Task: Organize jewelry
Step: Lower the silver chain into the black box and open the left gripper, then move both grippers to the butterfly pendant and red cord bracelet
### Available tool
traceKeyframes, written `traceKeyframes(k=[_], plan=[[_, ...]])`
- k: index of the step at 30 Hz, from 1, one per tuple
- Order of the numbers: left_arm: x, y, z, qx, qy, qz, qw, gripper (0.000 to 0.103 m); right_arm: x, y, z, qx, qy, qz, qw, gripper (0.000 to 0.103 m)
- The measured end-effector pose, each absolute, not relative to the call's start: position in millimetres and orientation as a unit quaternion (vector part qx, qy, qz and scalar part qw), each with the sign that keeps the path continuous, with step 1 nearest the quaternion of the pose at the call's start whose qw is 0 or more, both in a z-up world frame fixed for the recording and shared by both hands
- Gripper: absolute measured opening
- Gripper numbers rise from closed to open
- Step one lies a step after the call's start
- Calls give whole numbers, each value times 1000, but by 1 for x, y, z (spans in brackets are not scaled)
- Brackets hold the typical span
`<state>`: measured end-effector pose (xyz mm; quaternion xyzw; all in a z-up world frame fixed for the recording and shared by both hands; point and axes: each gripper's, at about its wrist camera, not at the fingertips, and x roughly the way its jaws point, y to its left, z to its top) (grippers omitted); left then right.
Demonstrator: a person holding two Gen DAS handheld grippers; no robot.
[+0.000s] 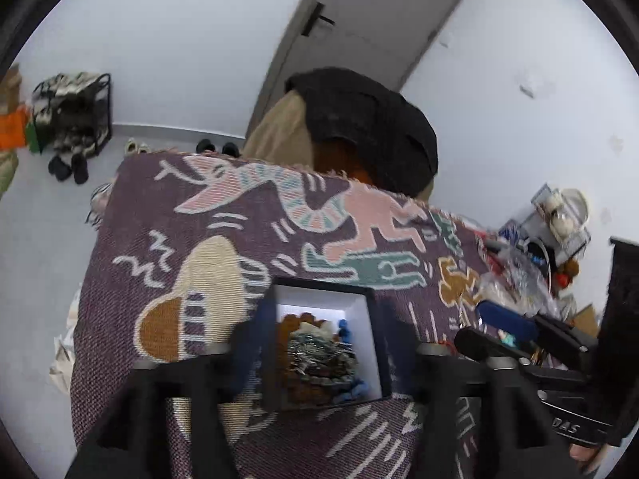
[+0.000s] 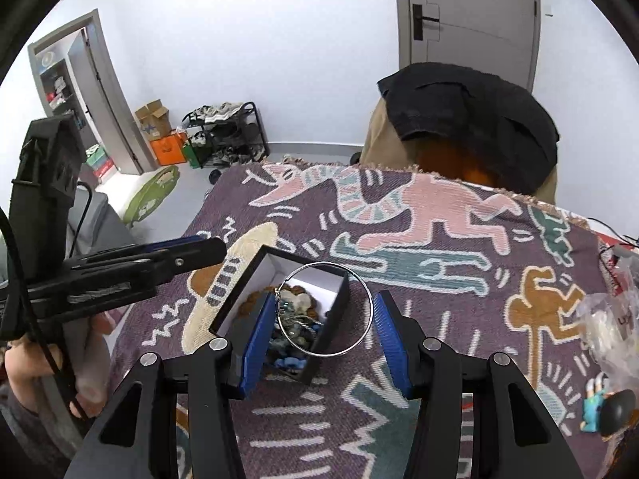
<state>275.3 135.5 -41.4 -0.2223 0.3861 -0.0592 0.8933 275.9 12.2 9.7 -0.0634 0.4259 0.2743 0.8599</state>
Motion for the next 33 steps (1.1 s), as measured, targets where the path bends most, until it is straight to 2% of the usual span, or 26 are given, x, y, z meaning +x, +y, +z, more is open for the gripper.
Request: traceKeyframes(k=[1,14,16,18,20,23,33], plan=[[270,143,-42,-231,377,-56,895,78,277,15,7,-63,428,276,859,51],[241,187,-39,-230,351,-6,907,78,281,54,-19,-69,442,305,841,53],[241,183,-37,-220,350,-5,911,78,281,47,-22,-64,448,302,839,54],[241,175,-34,-199,348,7,916,78,282,35,-23,-54,448,291,844,66],[242,162,-30,-173,343,-2,924,79,282,22,-23,-40,445,286,848,70],[244,147,-27,-160,342,-19,926,86,282,1,-21,-23,446,279,850,70],[248,95,-15,-138,337,-50,930,96,279,-80,-22,24,444,233,865,70]])
